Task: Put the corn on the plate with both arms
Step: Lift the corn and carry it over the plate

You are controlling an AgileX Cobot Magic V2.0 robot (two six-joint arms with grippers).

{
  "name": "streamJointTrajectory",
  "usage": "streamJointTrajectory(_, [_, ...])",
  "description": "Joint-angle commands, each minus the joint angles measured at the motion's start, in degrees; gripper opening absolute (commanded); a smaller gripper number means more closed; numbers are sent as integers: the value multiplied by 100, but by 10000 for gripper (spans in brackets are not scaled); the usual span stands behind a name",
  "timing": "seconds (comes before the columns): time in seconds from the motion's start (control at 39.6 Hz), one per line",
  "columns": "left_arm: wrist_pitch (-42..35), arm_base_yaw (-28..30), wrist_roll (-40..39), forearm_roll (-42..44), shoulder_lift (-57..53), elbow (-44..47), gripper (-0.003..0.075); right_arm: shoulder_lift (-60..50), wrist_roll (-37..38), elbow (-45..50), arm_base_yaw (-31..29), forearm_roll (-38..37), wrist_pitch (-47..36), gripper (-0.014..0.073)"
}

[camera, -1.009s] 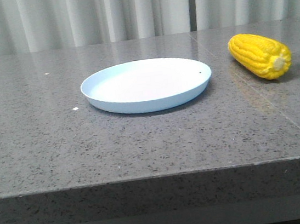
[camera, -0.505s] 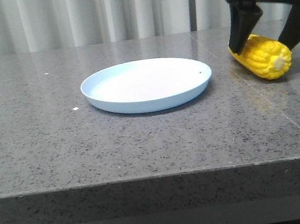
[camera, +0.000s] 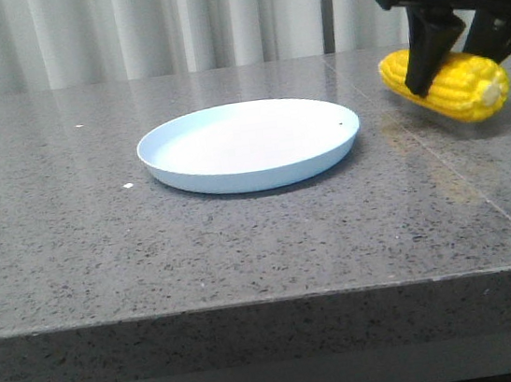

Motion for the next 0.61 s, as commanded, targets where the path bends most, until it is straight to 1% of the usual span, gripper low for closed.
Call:
streamJointTrajectory(0.0, [-441, 10, -58, -8, -73, -122, -20, -458, -31, -546, 108, 64, 236, 202])
streamJointTrajectory(0.08, [-441, 10, -58, -8, -73, -122, -20, -556, 105, -852, 289, -2, 504, 202])
streamJointTrajectory(0.18, [-441, 10, -58, -8, -73, -122, -20, -606, 432, -1254, 680, -219, 797, 202])
streamJointTrajectory(0.25, [-441, 10, -58, -8, -73, -122, -20, -579, 807, -1551, 1073, -669, 979, 202])
streamJointTrajectory(0.4, [-441, 10, -58, -8, -73, -122, -20, -468, 1642, -1838, 1996, -1620, 1066, 202])
streamJointTrajectory(0.5, [-441, 10, -58, -8, -73, -122, -20, -241, 1989, -1900, 2479, -1851, 1038, 202])
streamJointTrajectory(0.58, [-441, 10, -58, -8, -73, -122, -20, 2, 2146, -1919, 2704, -1885, 942, 202])
